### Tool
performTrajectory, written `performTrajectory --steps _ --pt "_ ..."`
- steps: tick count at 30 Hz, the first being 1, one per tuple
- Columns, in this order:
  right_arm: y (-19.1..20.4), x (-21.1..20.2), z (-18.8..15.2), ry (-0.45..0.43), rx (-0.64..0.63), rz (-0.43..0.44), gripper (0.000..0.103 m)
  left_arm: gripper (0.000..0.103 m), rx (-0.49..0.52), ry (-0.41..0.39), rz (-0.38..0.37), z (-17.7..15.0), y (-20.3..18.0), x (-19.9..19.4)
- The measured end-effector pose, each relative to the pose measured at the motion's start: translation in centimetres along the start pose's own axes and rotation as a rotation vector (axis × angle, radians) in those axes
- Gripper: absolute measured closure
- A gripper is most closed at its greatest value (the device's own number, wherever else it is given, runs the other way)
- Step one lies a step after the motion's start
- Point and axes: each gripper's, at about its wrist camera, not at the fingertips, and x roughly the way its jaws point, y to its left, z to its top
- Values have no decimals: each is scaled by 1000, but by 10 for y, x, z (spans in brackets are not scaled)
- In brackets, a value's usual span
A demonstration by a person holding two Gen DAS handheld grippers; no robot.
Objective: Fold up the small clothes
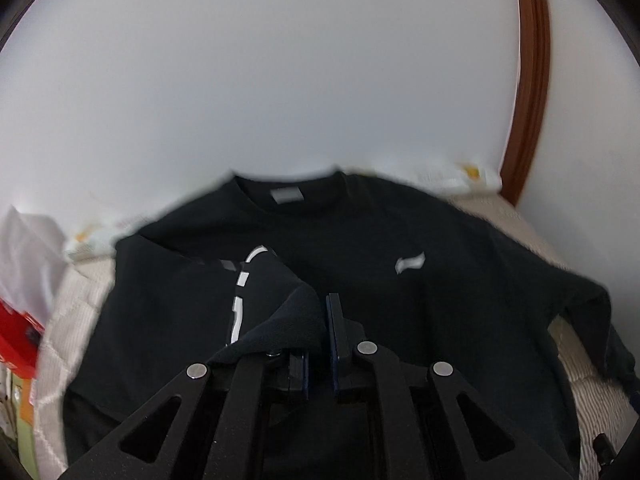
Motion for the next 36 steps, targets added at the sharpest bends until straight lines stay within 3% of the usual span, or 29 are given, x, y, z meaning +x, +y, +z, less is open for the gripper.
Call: performTrajectory --steps 1,5,11,13,16,22,27,30,32,33,35,36 --pt "-3 0 -1 5 0 -9 0 90 -8 12 -17 -3 -3 2" --pt "-2 -3 2 -10 -42 -31 0 48 -4 27 -103 -16 -13 -9" --pt "52 -10 33 -73 -162 18 0 41 -33 -11 -169 -22 12 -56" --pt "78 -11 47 -85 -202 50 0 34 -52 -32 -105 -26 38 -71" --pt "125 -8 63 -94 -271 127 0 31 -83 -52 40 -39 89 -83" --pt "226 14 77 -47 -405 268 0 31 -202 32 298 -80 197 -66" --pt "300 29 64 5 -501 381 0 31 -267 101 320 -102 239 -30" --pt "336 42 48 56 -563 394 1 31 -295 120 318 -105 249 -8" --pt "347 54 41 81 -589 376 16 31 -292 122 311 -106 251 0" --pt "351 60 39 85 -594 355 38 31 -286 117 309 -105 248 4" --pt "350 66 42 90 -582 366 56 31 -272 108 309 -105 245 8" --pt "343 64 46 68 -563 371 81 31 -272 112 311 -104 242 10"
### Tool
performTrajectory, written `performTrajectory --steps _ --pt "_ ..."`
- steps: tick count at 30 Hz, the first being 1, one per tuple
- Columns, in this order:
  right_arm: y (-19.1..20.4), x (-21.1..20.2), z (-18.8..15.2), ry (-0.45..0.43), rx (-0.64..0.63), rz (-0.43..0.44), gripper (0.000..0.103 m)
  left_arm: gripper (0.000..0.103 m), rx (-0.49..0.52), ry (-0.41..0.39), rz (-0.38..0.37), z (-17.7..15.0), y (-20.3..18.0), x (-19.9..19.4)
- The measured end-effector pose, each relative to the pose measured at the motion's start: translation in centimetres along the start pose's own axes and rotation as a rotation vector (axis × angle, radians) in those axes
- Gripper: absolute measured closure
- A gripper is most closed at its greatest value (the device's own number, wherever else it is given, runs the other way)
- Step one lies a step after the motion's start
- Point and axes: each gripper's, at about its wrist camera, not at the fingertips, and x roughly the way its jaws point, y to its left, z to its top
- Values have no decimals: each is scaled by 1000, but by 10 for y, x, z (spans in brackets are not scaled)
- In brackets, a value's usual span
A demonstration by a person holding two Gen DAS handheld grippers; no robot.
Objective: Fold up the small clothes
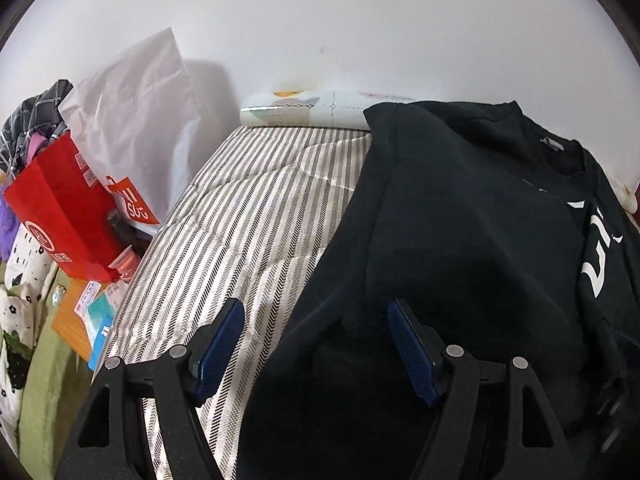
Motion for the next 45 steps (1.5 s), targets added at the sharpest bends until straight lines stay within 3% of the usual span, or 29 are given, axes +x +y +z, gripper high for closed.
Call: performTrajectory --steps 3,8,12,15,17,21,23,27,30,35,38,43,45 --pt "-38 -27 1 -68 71 23 87 31 -7 0 -10 0 -4 -1" --pt "-133 -66 -10 -149 271 -76 88 29 -40 24 -31 -1 0 3" --pt "-213 -65 -40 -86 452 -194 87 28 -46 28 -34 -1 1 4" --pt "-246 -57 -59 -12 521 -266 87 28 -50 28 -35 -1 2 4" --pt "-249 -56 -63 5 522 -292 86 28 -52 25 -35 -1 2 4" --pt "-227 -59 -58 -52 449 -299 62 28 -54 9 -40 -1 2 1" --pt "-222 -49 -54 -63 411 -293 62 28 -53 0 -38 -1 2 -1" --pt "-220 -14 -60 50 382 -310 62 28 -51 2 -37 -1 2 -1" --pt "-222 -8 -67 69 391 -320 62 28 -56 10 -44 -1 3 1" --pt "-223 -53 -78 45 397 -320 53 28 -64 15 -60 -2 5 1" --pt "-228 -87 -97 6 408 -369 34 28 -59 14 -63 -2 4 0" --pt "-257 -147 -162 -16 459 -504 15 28 -26 16 -78 -2 1 -5" --pt "-273 -162 -194 14 488 -550 15 28 -2 8 -89 -3 -2 -12"
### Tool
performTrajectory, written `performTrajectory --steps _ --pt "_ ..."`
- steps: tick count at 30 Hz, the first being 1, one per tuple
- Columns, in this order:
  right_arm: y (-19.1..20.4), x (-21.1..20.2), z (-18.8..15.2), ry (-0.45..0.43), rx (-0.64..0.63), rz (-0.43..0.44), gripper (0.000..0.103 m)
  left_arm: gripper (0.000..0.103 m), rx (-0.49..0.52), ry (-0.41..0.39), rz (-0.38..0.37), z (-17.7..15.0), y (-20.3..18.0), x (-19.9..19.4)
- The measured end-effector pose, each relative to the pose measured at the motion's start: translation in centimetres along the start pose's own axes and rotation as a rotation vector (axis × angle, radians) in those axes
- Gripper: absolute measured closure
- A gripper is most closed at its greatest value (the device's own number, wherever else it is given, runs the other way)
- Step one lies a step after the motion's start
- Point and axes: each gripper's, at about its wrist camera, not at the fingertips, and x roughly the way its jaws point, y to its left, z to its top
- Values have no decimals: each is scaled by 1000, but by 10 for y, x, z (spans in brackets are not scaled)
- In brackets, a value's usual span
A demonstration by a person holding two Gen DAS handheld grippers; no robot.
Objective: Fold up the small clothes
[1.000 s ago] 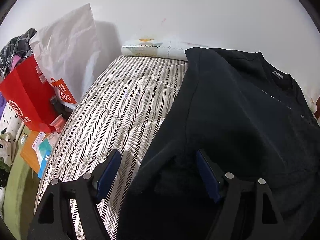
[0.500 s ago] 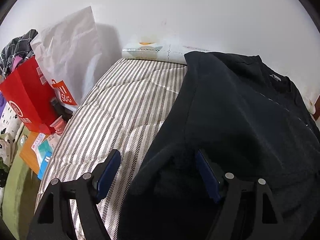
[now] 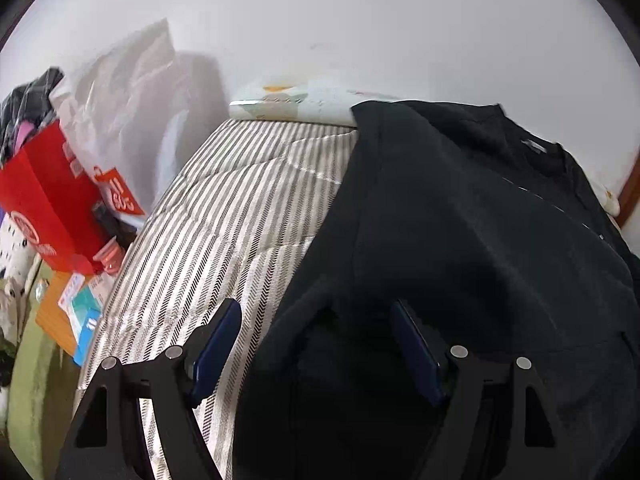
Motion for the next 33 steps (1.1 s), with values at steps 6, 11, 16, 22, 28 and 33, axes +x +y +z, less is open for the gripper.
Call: performTrajectory --steps 6,11,16,22,28,33 --pt "-81 19 -56 118 68 -95 15 28 3 41 -57 -12 -11 -26" --pt "-106 38 -78 157 120 -54 15 28 41 74 -83 -40 -20 -51" --pt "-106 51 -80 130 107 -21 15 28 42 97 -72 -67 -14 -69" --pt "-109 62 -72 116 155 70 74 28 12 114 -66 -94 1 -87" --pt "-108 39 -42 34 156 29 95 28 -3 106 -59 -103 13 -98" --pt "-87 -10 7 -107 138 57 97 28 51 72 -9 -108 19 -102"
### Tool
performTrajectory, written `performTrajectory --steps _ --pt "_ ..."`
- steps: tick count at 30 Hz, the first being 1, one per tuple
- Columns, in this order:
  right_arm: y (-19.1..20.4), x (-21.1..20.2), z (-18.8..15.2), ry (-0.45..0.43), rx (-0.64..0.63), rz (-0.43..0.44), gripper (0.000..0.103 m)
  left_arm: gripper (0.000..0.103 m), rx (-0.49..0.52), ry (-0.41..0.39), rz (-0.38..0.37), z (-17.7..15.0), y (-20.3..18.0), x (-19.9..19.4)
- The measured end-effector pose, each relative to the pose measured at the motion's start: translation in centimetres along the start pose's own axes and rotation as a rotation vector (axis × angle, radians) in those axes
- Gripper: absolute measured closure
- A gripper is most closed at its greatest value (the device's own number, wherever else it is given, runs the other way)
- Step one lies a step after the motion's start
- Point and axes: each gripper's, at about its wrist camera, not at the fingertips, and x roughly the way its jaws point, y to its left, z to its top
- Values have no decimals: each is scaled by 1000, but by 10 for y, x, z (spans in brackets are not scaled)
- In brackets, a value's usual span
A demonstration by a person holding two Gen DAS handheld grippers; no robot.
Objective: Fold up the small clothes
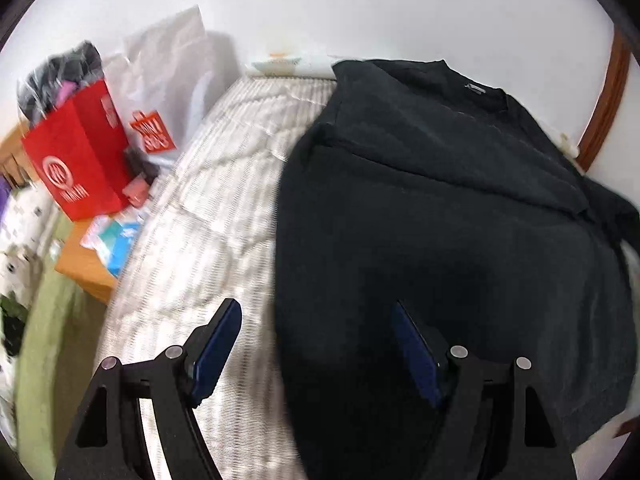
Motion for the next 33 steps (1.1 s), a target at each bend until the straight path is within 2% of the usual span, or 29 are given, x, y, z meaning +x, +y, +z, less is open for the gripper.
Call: performTrajectory --steps 2,9,13,16,19,24,26,27,29,30,31,33 --pt "19 -18 20 -50 -21 12 97 28 9 -12 40 -6 8 0" --pt "104 -54 74 -157 -109 78 97 28 -73 9 6 -27 55 3" --pt "166 -84 87 -193 -186 158 97 28 -92 -11 8 -30 70 7" --pt "216 -93 89 -208 -248 230 97 28 -76 -21 21 -28 71 7" --pt "277 -96 86 -207 -320 308 97 28 -98 -22 -3 -25 73 10" --pt "370 -62 63 -136 -448 371 96 28 -123 -27 -20 -22 75 12" --pt "392 -45 51 -98 -473 376 96 27 -124 -26 -23 -23 75 11" --pt "401 -33 44 -81 -479 384 94 27 -124 -24 -23 -24 75 11" --pt "414 -13 30 -49 -500 377 78 27 -125 -20 -22 -24 75 11" --pt "417 -6 25 -26 -513 363 57 27 -125 -17 -22 -24 76 10" --pt "414 -1 22 -10 -516 357 43 27 -124 -13 -21 -24 76 10" --pt "391 -3 19 3 -487 386 36 26 -122 -12 -18 -25 75 10"
